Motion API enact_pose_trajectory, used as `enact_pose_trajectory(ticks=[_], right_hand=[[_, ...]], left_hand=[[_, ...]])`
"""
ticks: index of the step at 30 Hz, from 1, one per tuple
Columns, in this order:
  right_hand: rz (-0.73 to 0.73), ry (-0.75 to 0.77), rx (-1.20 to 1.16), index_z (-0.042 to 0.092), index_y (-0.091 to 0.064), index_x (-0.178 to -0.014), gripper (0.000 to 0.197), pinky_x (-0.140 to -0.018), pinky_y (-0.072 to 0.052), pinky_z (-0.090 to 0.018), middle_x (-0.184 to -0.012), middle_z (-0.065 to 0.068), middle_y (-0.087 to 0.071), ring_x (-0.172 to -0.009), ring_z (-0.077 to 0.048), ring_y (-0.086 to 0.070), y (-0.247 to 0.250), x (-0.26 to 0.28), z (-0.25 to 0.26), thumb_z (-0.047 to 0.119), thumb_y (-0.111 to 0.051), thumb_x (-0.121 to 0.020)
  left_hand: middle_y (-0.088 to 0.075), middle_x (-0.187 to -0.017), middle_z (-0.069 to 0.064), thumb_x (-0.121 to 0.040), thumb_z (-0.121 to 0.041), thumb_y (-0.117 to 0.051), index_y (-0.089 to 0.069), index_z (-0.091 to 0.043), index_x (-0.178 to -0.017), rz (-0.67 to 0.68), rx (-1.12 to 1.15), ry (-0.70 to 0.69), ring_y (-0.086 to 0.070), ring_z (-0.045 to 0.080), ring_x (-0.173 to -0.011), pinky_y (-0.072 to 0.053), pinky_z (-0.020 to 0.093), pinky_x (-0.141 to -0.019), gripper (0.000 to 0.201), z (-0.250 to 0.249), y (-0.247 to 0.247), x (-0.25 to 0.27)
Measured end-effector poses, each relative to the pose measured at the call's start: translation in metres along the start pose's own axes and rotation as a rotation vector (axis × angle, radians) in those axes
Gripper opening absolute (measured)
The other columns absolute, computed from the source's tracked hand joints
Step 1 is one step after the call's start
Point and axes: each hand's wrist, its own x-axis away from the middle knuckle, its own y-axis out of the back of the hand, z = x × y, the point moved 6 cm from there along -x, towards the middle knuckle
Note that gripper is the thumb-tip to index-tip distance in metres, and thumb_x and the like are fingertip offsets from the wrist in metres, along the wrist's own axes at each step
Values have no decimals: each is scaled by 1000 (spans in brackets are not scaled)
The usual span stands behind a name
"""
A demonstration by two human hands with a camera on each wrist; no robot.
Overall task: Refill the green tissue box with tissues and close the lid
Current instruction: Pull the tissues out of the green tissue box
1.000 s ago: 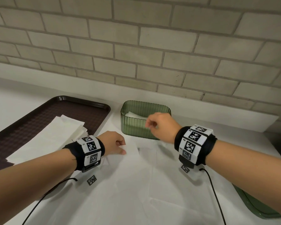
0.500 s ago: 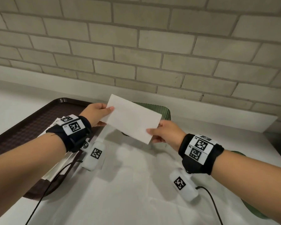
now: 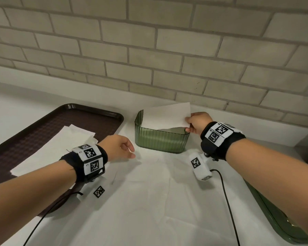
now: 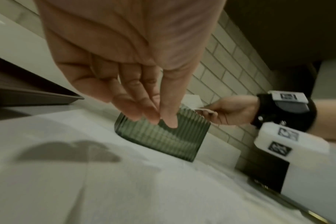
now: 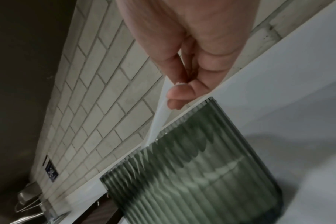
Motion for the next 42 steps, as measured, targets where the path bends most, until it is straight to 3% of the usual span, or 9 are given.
enact_pose_trajectory(ticks=[7, 17, 20, 22, 24, 26, 34, 37, 42], right_hand=[[58, -95, 135, 5, -44, -75, 23, -32, -39, -18, -71, -10, -54, -31, -16, -57, -11, 0, 1, -4, -44, -96], [193, -2, 501, 18, -41, -70, 32, -29, -34, -8, -79, -4, -45, -27, 5, -48, -17, -1, 8, -3, -44, -94], [204, -22, 613, 10, -52, -85, 18, -27, -34, -12, -82, -6, -55, -34, -7, -57, -21, -8, 6, -3, -45, -94], [228, -14, 845, -3, -54, -116, 23, -37, -38, -14, -109, -16, -63, -64, -19, -63, -26, -11, 4, 1, -49, -94], [175, 97, 1078, -3, -47, -131, 39, -65, -45, -21, -130, -17, -54, -102, -28, -58, -29, -12, 7, 7, -50, -93], [127, 209, 1176, 0, -43, -133, 43, -80, -44, -26, -131, -17, -51, -115, -31, -53, -30, -8, 10, 9, -51, -91], [-8, 725, 1079, 7, -60, -112, 28, -74, -45, -30, -103, -11, -57, -92, -29, -57, -23, 28, 29, 6, -47, -87], [164, 807, 1015, 12, -67, -93, 17, -71, -44, -25, -85, 0, -56, -75, -18, -54, -20, 48, 16, 8, -52, -84], [598, 558, 1195, 22, -68, -99, 19, -66, -40, -11, -79, 10, -60, -73, -9, -54, -18, 79, -50, 25, -66, -81]], left_hand=[[-58, -98, -17, -70, -40, -77, -63, -34, -95, 129, -171, -85, -53, 2, -94, -43, 18, -89, 29, -4, -26, -1], [-58, -111, -11, -72, -45, -76, -58, -26, -118, 221, -178, -159, -52, 4, -104, -38, 16, -92, 53, -23, -51, -6], [-57, -108, -10, -72, -45, -75, -58, -24, -118, 227, -200, -157, -53, 6, -102, -39, 17, -88, 53, -24, -55, -8], [-55, -103, -11, -72, -45, -76, -59, -24, -117, 219, -209, -150, -52, 6, -96, -38, 16, -83, 52, -25, -56, -10], [-54, -99, -11, -71, -43, -77, -60, -23, -114, 204, -201, -150, -51, 6, -90, -37, 16, -80, 51, -25, -56, -12], [-55, -96, -10, -69, -43, -78, -62, -22, -111, 202, -214, -157, -51, 6, -87, -38, 16, -78, 49, -26, -56, -14], [-52, -93, -9, -74, -43, -74, -66, -20, -100, 167, -269, -223, -49, 7, -89, -37, 19, -79, 36, -31, -53, -17], [-58, -85, -11, -79, -42, -70, -67, -25, -87, 118, -213, -224, -53, 7, -85, -39, 18, -77, 19, -33, -44, -17], [-59, -78, -11, -81, -40, -69, -69, -24, -90, 68, -200, -235, -54, 5, -80, -36, 8, -62, 19, -45, -27, -14]])
